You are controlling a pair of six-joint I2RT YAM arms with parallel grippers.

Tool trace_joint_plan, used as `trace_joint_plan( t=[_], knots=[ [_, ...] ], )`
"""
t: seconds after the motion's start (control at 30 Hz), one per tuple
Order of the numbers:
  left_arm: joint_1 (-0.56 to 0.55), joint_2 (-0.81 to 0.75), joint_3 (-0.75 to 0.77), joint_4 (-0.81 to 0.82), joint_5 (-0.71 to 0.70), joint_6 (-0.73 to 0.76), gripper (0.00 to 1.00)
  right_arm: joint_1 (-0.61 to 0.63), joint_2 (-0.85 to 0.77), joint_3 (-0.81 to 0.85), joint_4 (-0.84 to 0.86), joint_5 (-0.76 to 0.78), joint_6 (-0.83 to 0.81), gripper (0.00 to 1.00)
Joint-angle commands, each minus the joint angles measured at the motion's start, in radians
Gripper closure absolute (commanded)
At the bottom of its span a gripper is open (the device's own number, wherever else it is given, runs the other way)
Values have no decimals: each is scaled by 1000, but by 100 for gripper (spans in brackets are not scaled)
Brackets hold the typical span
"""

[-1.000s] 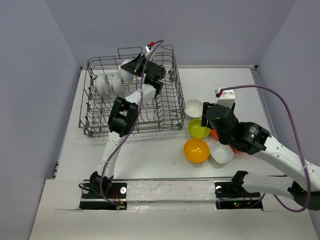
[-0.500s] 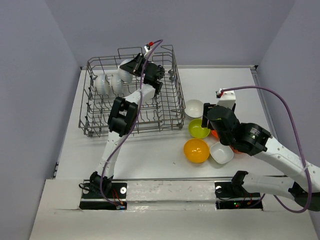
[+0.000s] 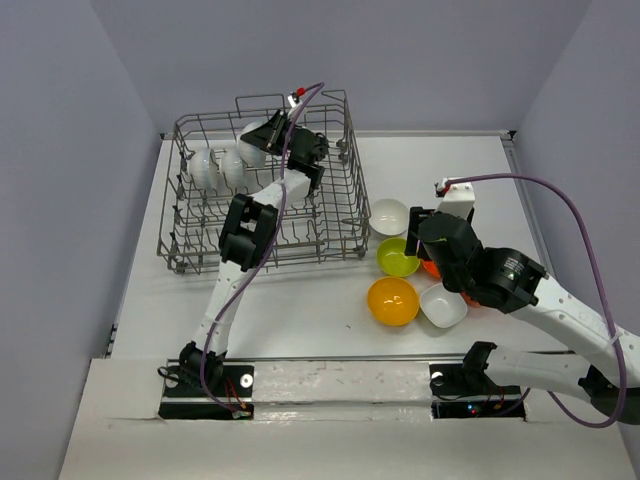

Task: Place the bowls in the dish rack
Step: Insert the bowl into the dish rack.

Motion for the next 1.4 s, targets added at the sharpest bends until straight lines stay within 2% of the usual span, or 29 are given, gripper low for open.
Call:
trace_joint_plan(
  t=[0.0, 1.2, 1.37],
  knots=[
    [1, -19, 62, 92, -105, -34, 100, -3, -18, -10, 10, 14, 14, 32],
    [-8, 28, 131, -37, -88, -107, 100, -3, -25, -44, 30, 13, -6, 31],
    [2, -4, 130, -123, -80, -163, 100, -3, -26, -38, 30, 11, -12, 31]
  ],
)
